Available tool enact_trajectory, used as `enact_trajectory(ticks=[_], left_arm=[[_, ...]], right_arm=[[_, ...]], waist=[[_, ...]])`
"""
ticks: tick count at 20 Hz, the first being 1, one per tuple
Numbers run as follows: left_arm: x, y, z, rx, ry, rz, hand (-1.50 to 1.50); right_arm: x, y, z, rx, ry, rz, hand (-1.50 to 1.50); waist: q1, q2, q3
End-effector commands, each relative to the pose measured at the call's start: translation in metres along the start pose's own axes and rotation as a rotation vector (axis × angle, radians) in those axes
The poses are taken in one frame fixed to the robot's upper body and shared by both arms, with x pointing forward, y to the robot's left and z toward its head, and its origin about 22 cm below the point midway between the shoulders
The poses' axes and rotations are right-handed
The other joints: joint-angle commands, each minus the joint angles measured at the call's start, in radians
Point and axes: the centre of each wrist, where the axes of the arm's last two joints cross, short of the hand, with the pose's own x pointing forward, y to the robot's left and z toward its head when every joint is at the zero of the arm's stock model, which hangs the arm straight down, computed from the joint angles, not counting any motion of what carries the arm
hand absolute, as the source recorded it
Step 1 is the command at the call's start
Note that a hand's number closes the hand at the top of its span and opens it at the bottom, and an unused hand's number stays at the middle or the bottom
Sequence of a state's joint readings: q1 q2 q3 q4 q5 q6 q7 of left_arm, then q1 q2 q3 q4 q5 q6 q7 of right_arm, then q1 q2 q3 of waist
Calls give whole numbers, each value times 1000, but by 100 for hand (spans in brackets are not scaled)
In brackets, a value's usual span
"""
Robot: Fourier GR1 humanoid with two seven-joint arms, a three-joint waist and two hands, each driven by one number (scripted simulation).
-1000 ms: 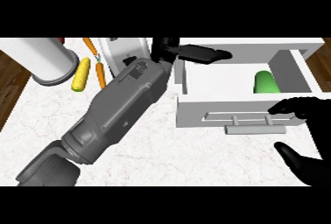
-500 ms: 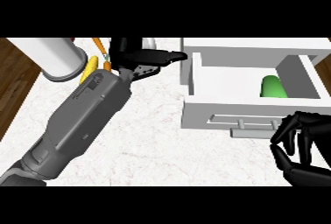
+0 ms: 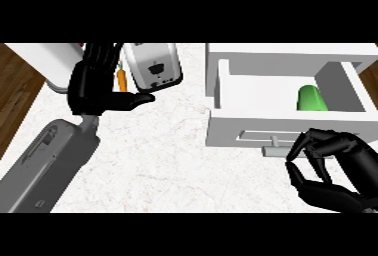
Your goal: Pick up the cup, place it into the drawer and close the drawer
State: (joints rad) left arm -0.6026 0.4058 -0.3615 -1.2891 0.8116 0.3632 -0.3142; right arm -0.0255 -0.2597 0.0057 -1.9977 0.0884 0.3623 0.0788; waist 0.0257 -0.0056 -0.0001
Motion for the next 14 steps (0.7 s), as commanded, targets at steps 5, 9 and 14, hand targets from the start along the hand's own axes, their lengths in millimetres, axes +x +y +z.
enact_trajectory(ticks=[5,9,14], left_arm=[[-2,42,46,-8,32,9,-150],[5,82,69,25,20,10,-150],[14,93,89,15,8,8,-150]], right_arm=[[-14,2,-23,166,17,408,150],[-43,35,-19,198,45,473,150],[-85,59,-45,213,76,515,-150]], waist=[[12,6,0],[-4,5,0],[-6,7,1]])
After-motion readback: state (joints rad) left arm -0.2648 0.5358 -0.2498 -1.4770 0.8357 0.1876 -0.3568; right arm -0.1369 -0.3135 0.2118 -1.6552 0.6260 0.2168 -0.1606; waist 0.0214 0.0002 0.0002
